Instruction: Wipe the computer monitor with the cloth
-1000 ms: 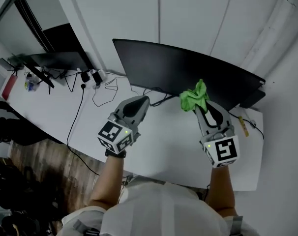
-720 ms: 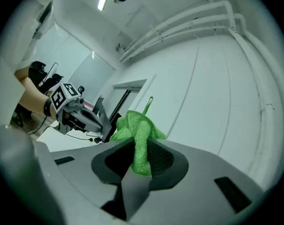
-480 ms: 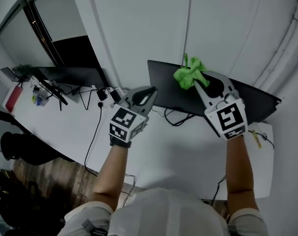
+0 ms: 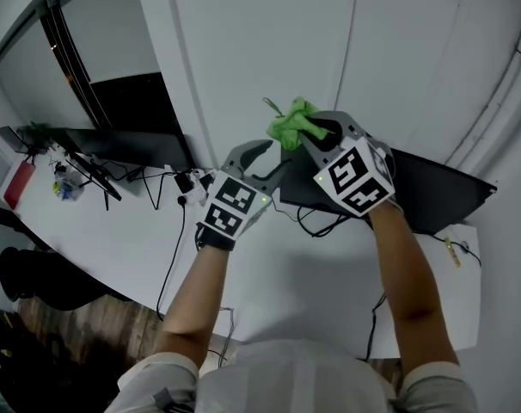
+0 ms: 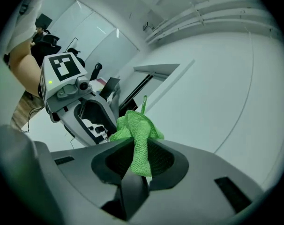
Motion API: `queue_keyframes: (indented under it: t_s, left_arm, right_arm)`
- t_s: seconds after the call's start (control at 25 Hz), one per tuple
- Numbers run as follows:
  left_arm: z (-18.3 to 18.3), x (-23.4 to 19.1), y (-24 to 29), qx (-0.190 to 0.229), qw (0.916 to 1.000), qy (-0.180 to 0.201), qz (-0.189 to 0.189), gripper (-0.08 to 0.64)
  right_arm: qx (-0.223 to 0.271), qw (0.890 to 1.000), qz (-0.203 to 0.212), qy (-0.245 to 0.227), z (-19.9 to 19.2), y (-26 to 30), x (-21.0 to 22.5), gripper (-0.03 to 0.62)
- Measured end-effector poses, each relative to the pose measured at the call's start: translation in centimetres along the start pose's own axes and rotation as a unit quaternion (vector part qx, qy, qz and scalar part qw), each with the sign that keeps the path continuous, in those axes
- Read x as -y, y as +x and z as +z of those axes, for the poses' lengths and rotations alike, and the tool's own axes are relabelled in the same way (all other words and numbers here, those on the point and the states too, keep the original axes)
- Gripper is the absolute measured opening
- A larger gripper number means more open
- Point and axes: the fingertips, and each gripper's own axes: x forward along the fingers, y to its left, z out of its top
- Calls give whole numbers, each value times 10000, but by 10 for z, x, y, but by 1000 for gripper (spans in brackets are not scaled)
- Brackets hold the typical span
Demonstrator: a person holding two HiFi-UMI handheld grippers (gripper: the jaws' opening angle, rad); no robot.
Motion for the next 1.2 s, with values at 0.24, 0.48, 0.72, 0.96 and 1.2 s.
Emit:
queue_keyframes:
  t_s: [0.24, 0.48, 0.72, 0.96, 1.2]
  left_arm:
    - [-19, -14, 14, -216, 9997, -28, -92, 273]
    - [-32, -18, 21, -312, 9994, -93, -115, 295]
    - [-30, -13, 26, -332, 9993, -60, -151, 301]
    - [-22, 4, 34, -370, 9993, -85, -47, 302]
    - [-9, 35, 47, -384, 9990, -230, -51, 301]
  right_arm:
    - [-539, 9979, 288, -216, -12, 35, -10, 83]
    - [-604, 9971, 358, -286, -17, 45, -15, 83]
    - [-527, 9975, 334, -347, -18, 43, -16, 83]
    - [-502, 9979, 242, -327, -31, 26, -10, 83]
    - [-486, 9983, 255, -188, -61, -5, 3, 83]
